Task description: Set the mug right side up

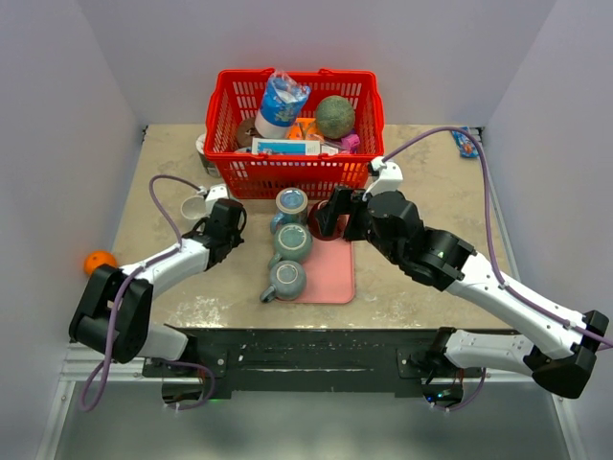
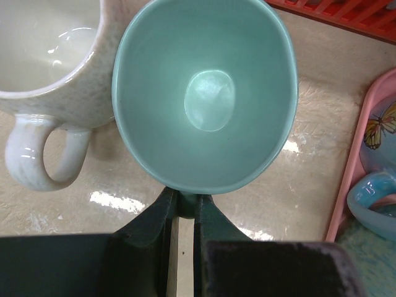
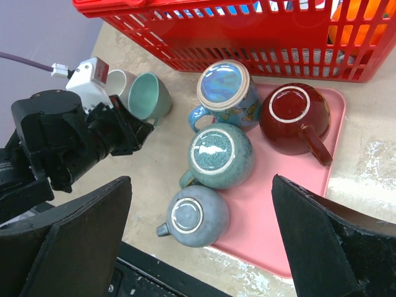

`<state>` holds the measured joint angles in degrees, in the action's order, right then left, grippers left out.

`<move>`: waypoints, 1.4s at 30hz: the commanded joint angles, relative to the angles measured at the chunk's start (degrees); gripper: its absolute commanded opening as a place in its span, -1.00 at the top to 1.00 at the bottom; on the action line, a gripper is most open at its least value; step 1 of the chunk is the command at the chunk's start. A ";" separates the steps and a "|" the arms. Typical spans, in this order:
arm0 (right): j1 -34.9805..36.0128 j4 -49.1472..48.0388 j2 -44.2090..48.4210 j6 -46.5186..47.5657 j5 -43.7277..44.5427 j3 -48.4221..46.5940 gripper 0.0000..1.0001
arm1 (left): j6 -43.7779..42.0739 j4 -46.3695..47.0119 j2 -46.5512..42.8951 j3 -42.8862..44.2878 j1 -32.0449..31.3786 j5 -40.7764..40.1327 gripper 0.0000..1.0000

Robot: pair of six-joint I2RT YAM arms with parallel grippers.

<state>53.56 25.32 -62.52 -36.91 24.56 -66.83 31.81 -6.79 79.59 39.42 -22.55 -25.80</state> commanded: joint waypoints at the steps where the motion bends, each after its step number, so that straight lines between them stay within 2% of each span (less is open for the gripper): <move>1: -0.30 -0.19 0.65 0.96 1.63 -0.58 -0.97 | -0.26 5.64 1.26 0.48 0.66 -5.92 1.00; 8: -0.30 0.17 -0.23 1.31 2.16 -1.02 -0.98 | 2.11 4.24 0.65 -0.13 4.26 -7.51 1.00; 25: -0.65 0.34 -2.95 1.13 1.90 -3.04 -0.98 | 1.24 2.22 3.28 1.10 4.35 -5.22 1.00; 30: -0.74 0.87 -3.04 0.87 2.07 -3.22 -0.98 | -0.43 0.64 4.08 2.94 4.35 -4.43 0.82; 33: -0.83 1.22 -2.96 0.26 2.08 -3.13 -0.97 | -1.93 0.20 3.99 3.47 4.27 -3.47 0.56; 36: -0.91 1.40 -2.96 -0.18 2.34 -2.78 -0.98 | -2.98 -0.68 4.78 4.35 4.09 -1.97 0.48; 42: -1.09 3.15 -2.87 -1.76 4.10 -2.34 -0.98 | -2.55 -3.41 6.63 6.20 3.65 -2.23 0.12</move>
<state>52.82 27.07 -65.65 -36.97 25.58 -67.61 30.13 -9.23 85.38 43.38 -18.52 -27.40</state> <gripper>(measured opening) 0.986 0.381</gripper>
